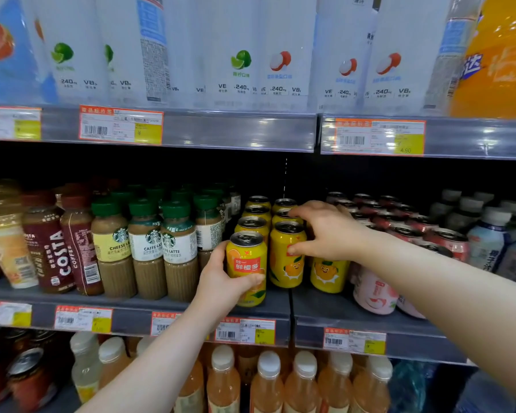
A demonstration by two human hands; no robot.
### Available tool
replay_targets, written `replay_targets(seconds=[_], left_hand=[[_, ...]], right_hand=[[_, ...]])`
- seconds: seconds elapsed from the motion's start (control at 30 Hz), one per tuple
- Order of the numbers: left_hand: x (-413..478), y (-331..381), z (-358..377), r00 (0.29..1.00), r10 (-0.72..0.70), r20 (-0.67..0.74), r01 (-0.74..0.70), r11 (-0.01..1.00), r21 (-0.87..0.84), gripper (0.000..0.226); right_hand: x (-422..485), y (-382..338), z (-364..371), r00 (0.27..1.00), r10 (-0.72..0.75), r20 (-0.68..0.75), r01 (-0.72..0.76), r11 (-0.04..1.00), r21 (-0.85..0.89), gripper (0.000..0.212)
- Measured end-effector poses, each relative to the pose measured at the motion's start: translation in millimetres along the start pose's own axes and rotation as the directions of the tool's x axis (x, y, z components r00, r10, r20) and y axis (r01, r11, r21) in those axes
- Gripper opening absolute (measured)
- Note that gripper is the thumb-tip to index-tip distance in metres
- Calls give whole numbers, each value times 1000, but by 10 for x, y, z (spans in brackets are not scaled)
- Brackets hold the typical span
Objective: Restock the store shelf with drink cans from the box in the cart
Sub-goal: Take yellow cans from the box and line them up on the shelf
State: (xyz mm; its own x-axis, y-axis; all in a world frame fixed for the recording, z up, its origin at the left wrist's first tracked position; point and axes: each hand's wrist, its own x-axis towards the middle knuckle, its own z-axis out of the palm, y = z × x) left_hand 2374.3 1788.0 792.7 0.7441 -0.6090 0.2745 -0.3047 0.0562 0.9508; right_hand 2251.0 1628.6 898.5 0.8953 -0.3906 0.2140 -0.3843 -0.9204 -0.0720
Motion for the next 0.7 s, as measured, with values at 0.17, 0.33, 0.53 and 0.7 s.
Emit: replay_targets(seconds=[0.17,0.33,0.53,0.7], left_hand=[[23,5,6,1000,10,16,-11,997,71,73],[-16,-8,-7,999,-5,41,-5,975,224,92],[-26,-52,-65,999,2,43,-16,945,327,81],[-10,-74,-113,997,-10,75,-15,945,328,80]], right_hand=[[45,-117,5,997,-72,-18,73,996,53,65],[130,-261,33,985,-171,31,168,983,80,62],[202,-455,111,965,-233,117,228,972,50,67],[203,-492,154,977,-196,88,191,979,68,65]])
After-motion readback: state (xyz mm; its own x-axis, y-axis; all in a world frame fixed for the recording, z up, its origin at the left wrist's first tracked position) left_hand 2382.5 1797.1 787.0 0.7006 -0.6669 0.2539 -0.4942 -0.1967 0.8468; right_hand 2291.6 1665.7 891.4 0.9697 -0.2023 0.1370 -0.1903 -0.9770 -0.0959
